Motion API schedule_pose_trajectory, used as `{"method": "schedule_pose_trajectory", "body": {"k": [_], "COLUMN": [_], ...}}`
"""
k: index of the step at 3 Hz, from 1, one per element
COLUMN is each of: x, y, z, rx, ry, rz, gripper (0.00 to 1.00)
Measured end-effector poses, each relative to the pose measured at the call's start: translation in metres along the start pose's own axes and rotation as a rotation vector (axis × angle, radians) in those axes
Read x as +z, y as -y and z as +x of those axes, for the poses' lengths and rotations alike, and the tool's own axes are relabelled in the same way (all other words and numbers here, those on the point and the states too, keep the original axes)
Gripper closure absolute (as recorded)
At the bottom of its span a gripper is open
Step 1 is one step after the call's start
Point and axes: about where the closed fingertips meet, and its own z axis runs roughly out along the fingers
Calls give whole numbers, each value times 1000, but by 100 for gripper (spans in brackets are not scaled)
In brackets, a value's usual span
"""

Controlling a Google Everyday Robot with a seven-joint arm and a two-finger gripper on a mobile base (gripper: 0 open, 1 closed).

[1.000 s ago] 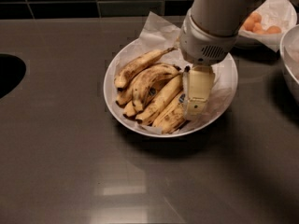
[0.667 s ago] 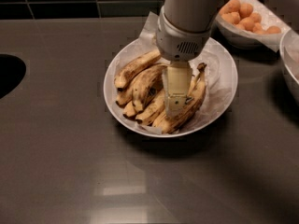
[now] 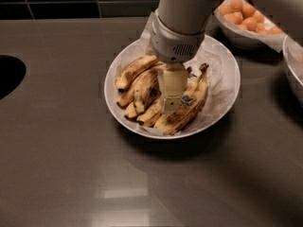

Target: Pick banana from white bowl

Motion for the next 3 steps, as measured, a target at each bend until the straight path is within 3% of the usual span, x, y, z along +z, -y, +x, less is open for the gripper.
{"method": "schedule_pose_trajectory", "body": {"k": [1, 2, 3], "x": [0, 0, -1], "y": [0, 0, 1], "z": [0, 0, 3], "rx": [0, 0, -49], "ry": [0, 0, 67], "rz": [0, 0, 20], "gripper": [0, 0, 0]}}
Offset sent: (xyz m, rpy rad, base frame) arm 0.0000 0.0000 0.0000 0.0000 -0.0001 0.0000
